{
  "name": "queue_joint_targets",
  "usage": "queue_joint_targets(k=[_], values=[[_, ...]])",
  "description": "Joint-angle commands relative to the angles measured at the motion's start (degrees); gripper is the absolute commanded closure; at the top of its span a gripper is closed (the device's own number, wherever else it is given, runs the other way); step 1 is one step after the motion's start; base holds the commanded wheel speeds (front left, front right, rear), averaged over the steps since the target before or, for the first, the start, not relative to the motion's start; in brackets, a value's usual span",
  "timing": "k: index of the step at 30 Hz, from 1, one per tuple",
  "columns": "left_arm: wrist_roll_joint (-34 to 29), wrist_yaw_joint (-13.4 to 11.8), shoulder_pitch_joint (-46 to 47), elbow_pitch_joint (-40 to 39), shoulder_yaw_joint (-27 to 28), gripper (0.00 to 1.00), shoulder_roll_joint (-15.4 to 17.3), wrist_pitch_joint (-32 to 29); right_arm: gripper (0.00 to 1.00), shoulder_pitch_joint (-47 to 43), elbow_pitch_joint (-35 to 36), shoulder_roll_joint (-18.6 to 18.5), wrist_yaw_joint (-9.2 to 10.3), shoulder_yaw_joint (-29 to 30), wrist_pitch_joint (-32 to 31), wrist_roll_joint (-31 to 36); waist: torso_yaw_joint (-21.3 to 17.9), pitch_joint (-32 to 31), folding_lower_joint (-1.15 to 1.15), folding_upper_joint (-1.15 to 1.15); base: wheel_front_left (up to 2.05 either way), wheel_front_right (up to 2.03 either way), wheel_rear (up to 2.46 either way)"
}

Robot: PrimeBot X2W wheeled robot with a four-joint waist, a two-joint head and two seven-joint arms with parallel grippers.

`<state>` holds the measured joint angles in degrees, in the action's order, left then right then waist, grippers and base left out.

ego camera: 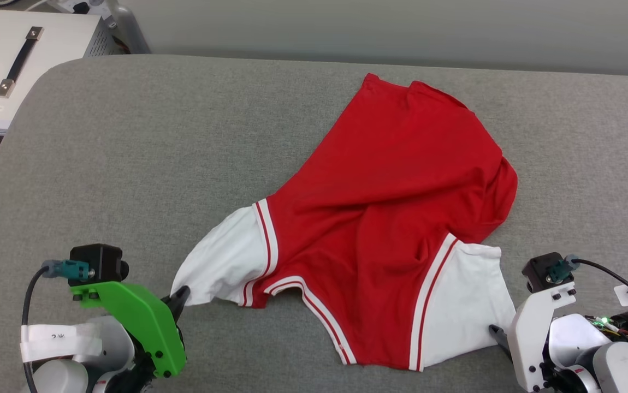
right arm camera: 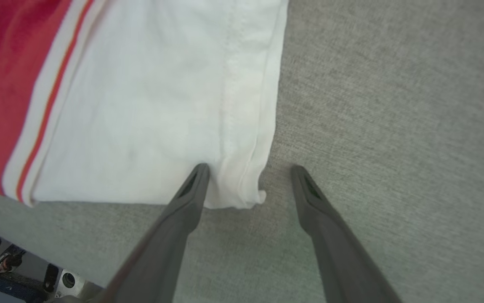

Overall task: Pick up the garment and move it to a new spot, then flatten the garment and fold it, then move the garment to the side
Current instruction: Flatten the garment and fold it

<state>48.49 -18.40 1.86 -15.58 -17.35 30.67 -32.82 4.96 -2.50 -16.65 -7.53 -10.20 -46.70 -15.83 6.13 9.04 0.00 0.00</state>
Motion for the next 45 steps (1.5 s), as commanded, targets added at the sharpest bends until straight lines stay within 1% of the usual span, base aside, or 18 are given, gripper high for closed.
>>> queue_joint_targets(k=[1,6,7,8,9,10,15,19,23,27,30,33,35,37,42,45], values=[[-0.4,0.2,1.2,0.0,-0.2,1.0,-0.3,0.3,0.0,0.7,-1.0,0.2,0.04,-0.6,0.0,0.3,0.7,0.7,0.0,0.0,0.0,0.0,0.0],[-0.5,0.5,1.9,0.4,-0.5,1.0,-0.5,0.4,0.0,0.1,-3.1,1.4,0.04,-1.4,-0.8,-1.1,1.2,1.0,0.0,0.0,0.0,0.0,0.0],[-0.5,0.5,2.1,0.5,-0.5,1.0,-0.5,0.4,0.2,-0.1,-3.4,1.5,0.04,-1.8,-1.2,-1.3,1.2,1.1,0.0,0.0,0.0,0.0,0.0],[-0.5,0.5,2.1,0.6,-0.5,1.0,-0.5,0.4,0.59,-0.2,-3.6,1.6,0.04,-2.0,-1.5,-1.5,1.2,1.1,0.0,0.0,0.0,0.0,0.0],[-0.5,0.5,2.2,0.7,-0.5,1.0,-0.5,0.5,0.66,-0.2,-3.6,1.6,0.04,-2.2,-1.7,-1.5,1.2,1.1,0.0,0.0,0.0,0.0,0.0],[-0.5,0.5,2.2,0.8,-0.5,1.0,-0.5,0.5,1.0,-0.2,-3.7,1.7,0.04,-2.4,-1.8,-1.6,1.1,0.9,0.0,0.0,0.0,0.0,0.0],[-0.2,0.8,2.2,1.6,0.1,1.0,-0.2,0.9,1.0,0.1,-2.8,1.0,0.04,-1.7,-0.4,-1.9,0.1,-0.8,0.0,0.0,0.0,0.0,0.0],[-0.1,1.1,1.9,1.8,0.6,1.0,0.4,1.2,1.0,0.7,-0.7,-0.4,0.04,0.9,2.0,-2.1,-1.1,-3.1,0.0,0.0,0.0,0.0,0.0],[0.0,1.4,1.5,1.6,1.2,1.0,1.2,1.5,1.0,1.3,1.9,-3.4,0.04,3.9,3.3,-2.7,-2.5,-5.5,0.0,0.0,0.0,0.0,0.0],[0.1,1.7,1.3,1.0,2.2,1.0,2.3,1.7,1.0,2.4,4.5,-6.4,0.04,6.5,3.1,-4.8,-4.2,-8.0,0.0,0.0,0.0,0.0,0.0],[-0.9,1.8,1.7,0.0,2.5,1.0,3.9,1.5,1.0,3.7,6.1,-9.8,0.04,7.5,4.1,-5.9,-5.3,-9.5,0.0,0.0,0.0,0.0,0.0],[-1.0,2.1,2.5,-1.3,3.1,1.0,4.6,1.5,1.0,5.1,7.1,-12.6,0.04,8.3,5.6,-7.3,-6.3,-10.6,0.0,0.0,0.0,0.0,0.0],[-0.6,2.2,3.1,-2.4,3.8,1.0,5.1,1.2,1.0,6.6,7.8,-14.1,0.04,8.9,6.5,-8.7,-6.9,-11.2,0.0,0.0,0.0,0.0,0.0],[-0.9,2.5,4.0,-3.5,4.3,1.0,6.3,0.8,1.0,8.5,8.4,-15.7,0.04,9.4,7.2,-9.9,-7.5,-11.5,0.0,0.0,0.0,0.0,0.0],[0.7,3.3,7.8,-6.1,7.0,1.0,6.9,1.0,1.0,13.9,9.6,-19.5,0.04,10.8,8.3,-13.1,-8.4,-11.8,0.0,0.0,0.0,0.0,0.0],[1.3,3.9,9.9,-7.0,8.6,1.0,7.5,1.4,1.0,17.4,9.5,-20.3,0.04,11.7,9.2,-14.3,-8.8,-11.6,0.0,0.0,0.0,0.0,0.0]])
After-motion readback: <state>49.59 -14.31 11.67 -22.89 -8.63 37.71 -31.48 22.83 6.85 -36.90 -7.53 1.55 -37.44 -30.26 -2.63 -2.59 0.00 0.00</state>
